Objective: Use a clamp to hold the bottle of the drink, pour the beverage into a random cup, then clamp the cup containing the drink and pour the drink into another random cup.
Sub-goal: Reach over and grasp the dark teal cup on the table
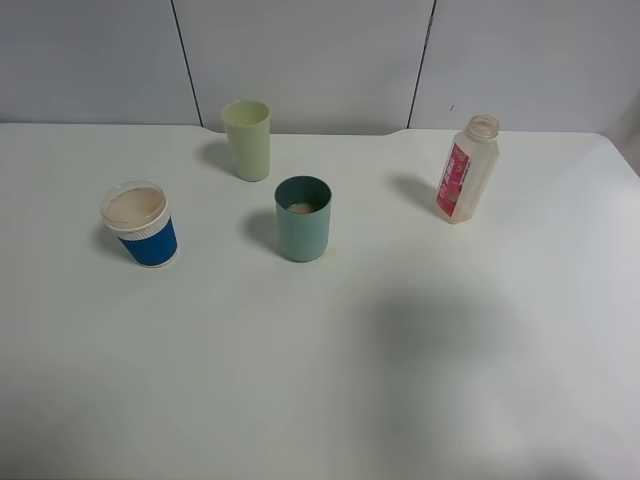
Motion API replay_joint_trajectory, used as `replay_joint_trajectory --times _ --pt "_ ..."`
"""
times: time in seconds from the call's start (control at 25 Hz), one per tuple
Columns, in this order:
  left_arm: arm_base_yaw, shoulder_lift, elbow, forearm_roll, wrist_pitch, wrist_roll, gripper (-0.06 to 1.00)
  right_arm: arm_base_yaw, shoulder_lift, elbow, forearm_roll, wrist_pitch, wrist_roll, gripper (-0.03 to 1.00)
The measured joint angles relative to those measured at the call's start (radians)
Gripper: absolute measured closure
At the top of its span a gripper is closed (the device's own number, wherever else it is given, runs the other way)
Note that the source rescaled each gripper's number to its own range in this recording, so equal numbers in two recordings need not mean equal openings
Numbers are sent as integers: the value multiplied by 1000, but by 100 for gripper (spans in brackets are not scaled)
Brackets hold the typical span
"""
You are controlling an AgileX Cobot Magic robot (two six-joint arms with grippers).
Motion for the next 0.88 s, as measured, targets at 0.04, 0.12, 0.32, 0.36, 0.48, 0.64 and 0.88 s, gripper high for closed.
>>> replay_joint_trajectory --times 0.04,0.12,0.32,0.36,0.48,0.64,0.88 --pt "0 0 0 0 0 0 37 0 -32 0 4 45 0 -3" --pt "0 0 0 0 0 0 37 0 -58 0 11 94 0 -3" --pt "0 0 0 0 0 0 37 0 -143 0 45 227 0 -3" --pt "0 0 0 0 0 0 37 0 -159 0 50 239 -1 -3" --pt "0 0 0 0 0 1 37 0 -180 0 56 254 -4 -3" --pt "0 0 0 0 0 1 37 0 -328 59 76 294 -5 -3" --pt "0 0 0 0 0 0 37 0 -482 156 78 263 -5 -3"
